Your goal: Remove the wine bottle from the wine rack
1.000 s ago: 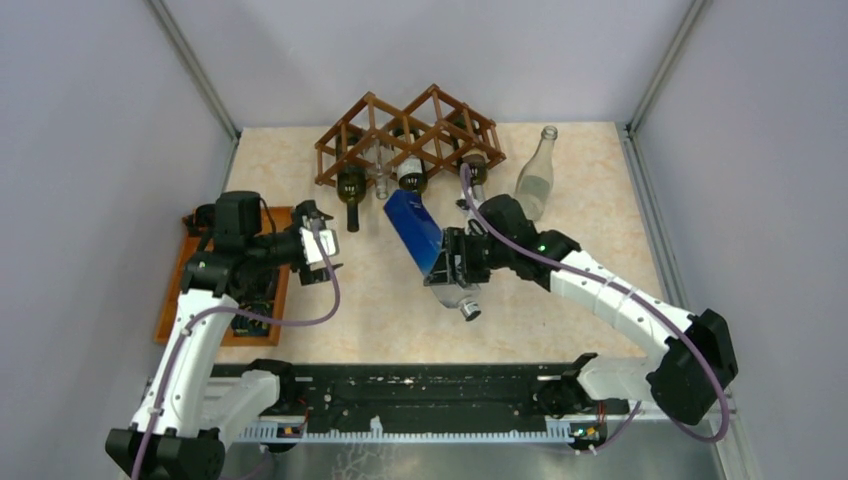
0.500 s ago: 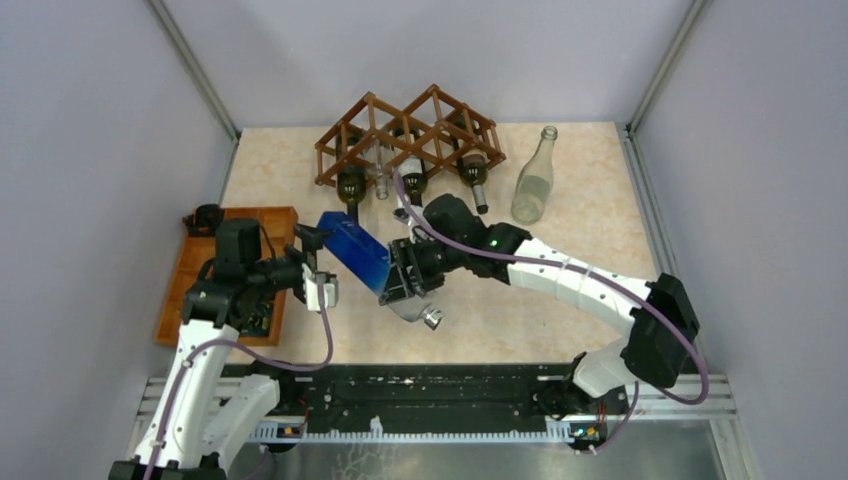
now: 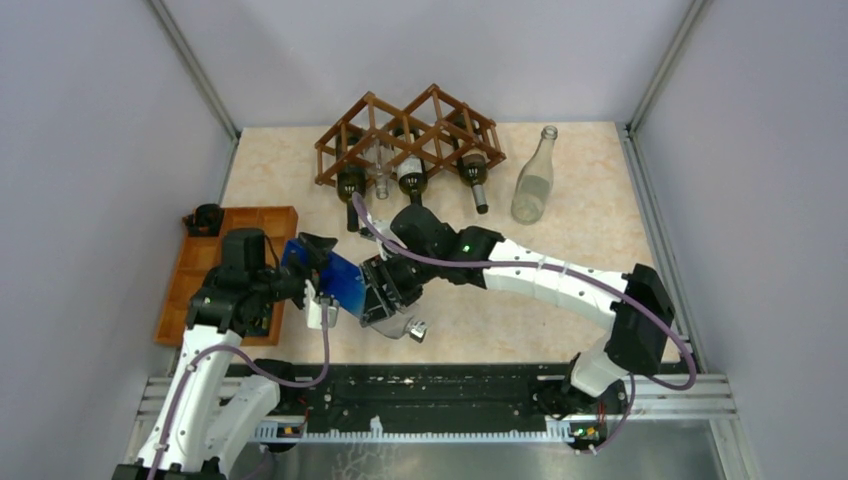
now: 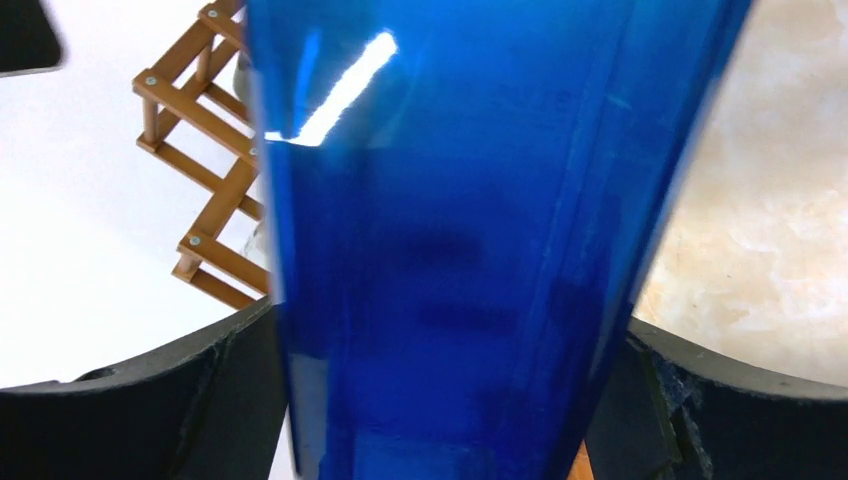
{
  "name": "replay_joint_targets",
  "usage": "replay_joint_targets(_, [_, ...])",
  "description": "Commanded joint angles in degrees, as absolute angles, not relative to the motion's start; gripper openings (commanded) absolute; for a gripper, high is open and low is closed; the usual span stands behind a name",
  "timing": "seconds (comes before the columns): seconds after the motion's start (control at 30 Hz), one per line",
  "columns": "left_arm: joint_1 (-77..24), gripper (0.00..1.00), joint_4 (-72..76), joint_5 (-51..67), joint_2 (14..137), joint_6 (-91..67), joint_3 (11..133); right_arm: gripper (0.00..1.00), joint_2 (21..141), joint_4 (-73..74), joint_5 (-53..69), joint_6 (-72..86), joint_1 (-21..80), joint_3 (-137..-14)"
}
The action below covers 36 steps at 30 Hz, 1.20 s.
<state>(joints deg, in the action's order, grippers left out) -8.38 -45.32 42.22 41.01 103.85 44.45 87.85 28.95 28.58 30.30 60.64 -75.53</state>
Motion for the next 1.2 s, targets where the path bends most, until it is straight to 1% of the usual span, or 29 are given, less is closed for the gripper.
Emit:
replay_joint_targets(0.0, [-8.5, 0.99, -48.7, 41.3, 39.9, 110.7, 42.7, 0.00, 86.3, 20.7, 30.6, 25.5, 62.1, -83.4])
replay_joint_targets(0.07, [-8.5, 0.95, -48.8, 40.9, 40.0, 111.0, 42.5, 0.00, 86.8, 21.8, 30.1, 24.7, 62.6, -84.2])
replay_joint_targets(0.13, [-8.5, 0.89, -50.2, 39.9, 40.3, 112.8, 42.5, 0.00, 87.2, 22.6, 29.8, 23.9, 63.1, -85.0])
replay_joint_targets(0.3, [-8.5, 0.67, -51.0, 39.2, 41.0, 113.9, 42.6, 0.00, 89.3, 26.0, 27.5, 21.7, 64.4, -87.9])
replay_joint_targets(0.33, [-8.5, 0.61, -51.0, 39.1, 41.1, 114.0, 42.5, 0.06, 89.5, 26.3, 27.0, 21.5, 64.4, -88.1])
replay_joint_targets(0.43, [-8.5, 0.49, -50.8, 39.0, 41.2, 113.1, 42.6, 0.27, 90.2, 26.7, 26.2, 21.4, 64.4, -88.4])
replay_joint_targets(0.47, [-8.5, 0.43, -50.2, 39.1, 41.1, 112.2, 42.7, 0.35, 90.1, 26.7, 26.0, 21.4, 64.4, -88.4])
replay_joint_targets(0.5, [-8.5, 0.37, -49.6, 39.3, 41.0, 111.2, 42.6, 0.43, 90.1, 26.9, 25.3, 21.5, 64.4, -88.5])
replay_joint_targets(0.53, [-8.5, 0.26, -49.1, 39.3, 40.9, 110.2, 42.6, 0.51, 90.0, 27.1, 24.3, 21.5, 64.4, -88.6])
replay_joint_targets(0.6, [-8.5, 0.07, -47.4, 39.7, 40.7, 107.3, 42.5, 0.66, 89.5, 27.6, 21.4, 21.4, 64.1, -88.8])
replay_joint_targets(0.63, [-8.5, 0.02, -46.3, 40.0, 40.5, 105.4, 42.4, 0.76, 89.2, 27.7, 20.6, 21.5, 63.7, -88.7])
replay_joint_targets(0.7, [-8.5, 0.00, -43.9, 40.5, 40.3, 101.7, 42.5, 0.87, 88.3, 27.5, 19.1, 22.4, 62.3, -88.5])
replay_joint_targets(0.8, [-8.5, 0.00, -42.0, 41.4, 40.9, 96.1, 43.5, 0.98, 85.6, 25.5, 17.7, 24.4, 59.0, -87.1])
replay_joint_targets(0.93, [-8.5, 0.00, -39.6, 42.3, 43.5, 86.2, 46.2, 0.99, 79.9, 22.1, 15.8, 27.3, 54.1, -84.7])
replay_joint_targets(1.17, [-8.5, 0.00, -36.3, 45.5, 46.6, 70.6, 50.5, 0.99, 71.7, 19.2, 5.6, 28.9, 49.0, -81.7])
